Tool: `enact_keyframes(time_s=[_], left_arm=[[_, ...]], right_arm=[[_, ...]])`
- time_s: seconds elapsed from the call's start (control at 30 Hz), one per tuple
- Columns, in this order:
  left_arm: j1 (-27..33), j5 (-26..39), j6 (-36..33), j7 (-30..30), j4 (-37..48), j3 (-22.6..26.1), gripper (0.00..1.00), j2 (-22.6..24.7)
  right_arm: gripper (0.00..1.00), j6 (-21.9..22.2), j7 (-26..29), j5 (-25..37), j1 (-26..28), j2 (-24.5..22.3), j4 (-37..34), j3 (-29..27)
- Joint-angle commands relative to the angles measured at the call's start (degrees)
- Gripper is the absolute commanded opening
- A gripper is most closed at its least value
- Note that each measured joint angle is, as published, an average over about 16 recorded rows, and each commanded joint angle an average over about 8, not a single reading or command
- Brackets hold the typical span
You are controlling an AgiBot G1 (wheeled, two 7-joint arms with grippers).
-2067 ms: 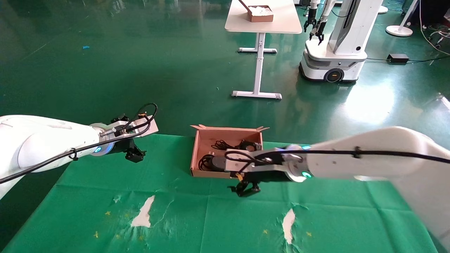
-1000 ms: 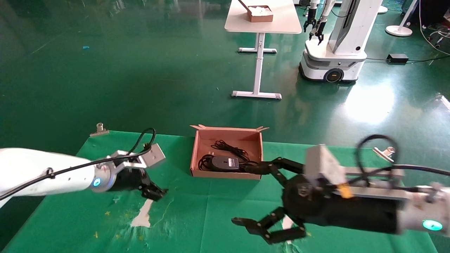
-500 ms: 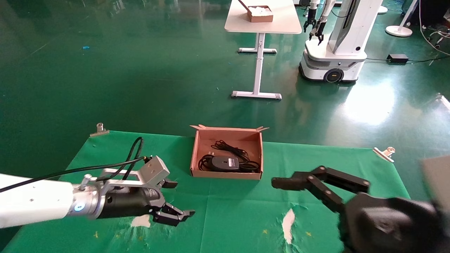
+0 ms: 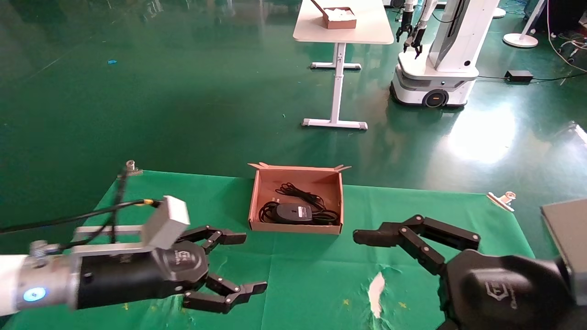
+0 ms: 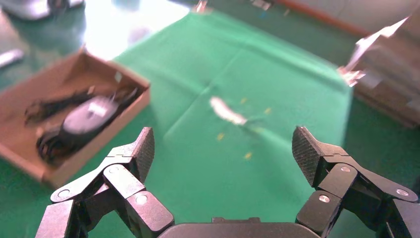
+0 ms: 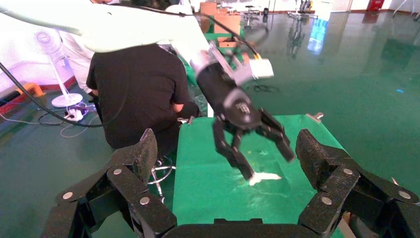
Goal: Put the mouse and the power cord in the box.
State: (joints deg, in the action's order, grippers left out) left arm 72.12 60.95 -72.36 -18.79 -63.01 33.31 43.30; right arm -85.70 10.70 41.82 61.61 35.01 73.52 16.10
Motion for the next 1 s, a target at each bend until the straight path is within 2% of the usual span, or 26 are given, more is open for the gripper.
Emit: enact_keyframes(time_s=[0.03,0.53,0.7,1.0], left_arm=[[-1.3,-2.4,-1.7,1.0,-1.4,-2.2,1.0,-1.1],[-10.6,-19.2,-13.4,8.0,-10.6,-17.4,1.0,-8.3],[-11.7,-21.3,-14.8,8.6,-11.7,-19.2,1.0,-9.2],[-11.1,-20.2,-14.0,8.3,-11.1,-18.2,1.0,-8.7]], right_arm=[[1.0,0.0,0.0,0.0,0.0,0.0,0.0,0.0],[1.0,0.0,0.0,-0.1,0.0,-0.1,0.0,0.0],[1.0,-0.1,0.0,-0.2,-0.1,-0.1,0.1,0.0],[1.0,0.0,0.0,-0.1,-0.1,-0.1,0.0,0.0]])
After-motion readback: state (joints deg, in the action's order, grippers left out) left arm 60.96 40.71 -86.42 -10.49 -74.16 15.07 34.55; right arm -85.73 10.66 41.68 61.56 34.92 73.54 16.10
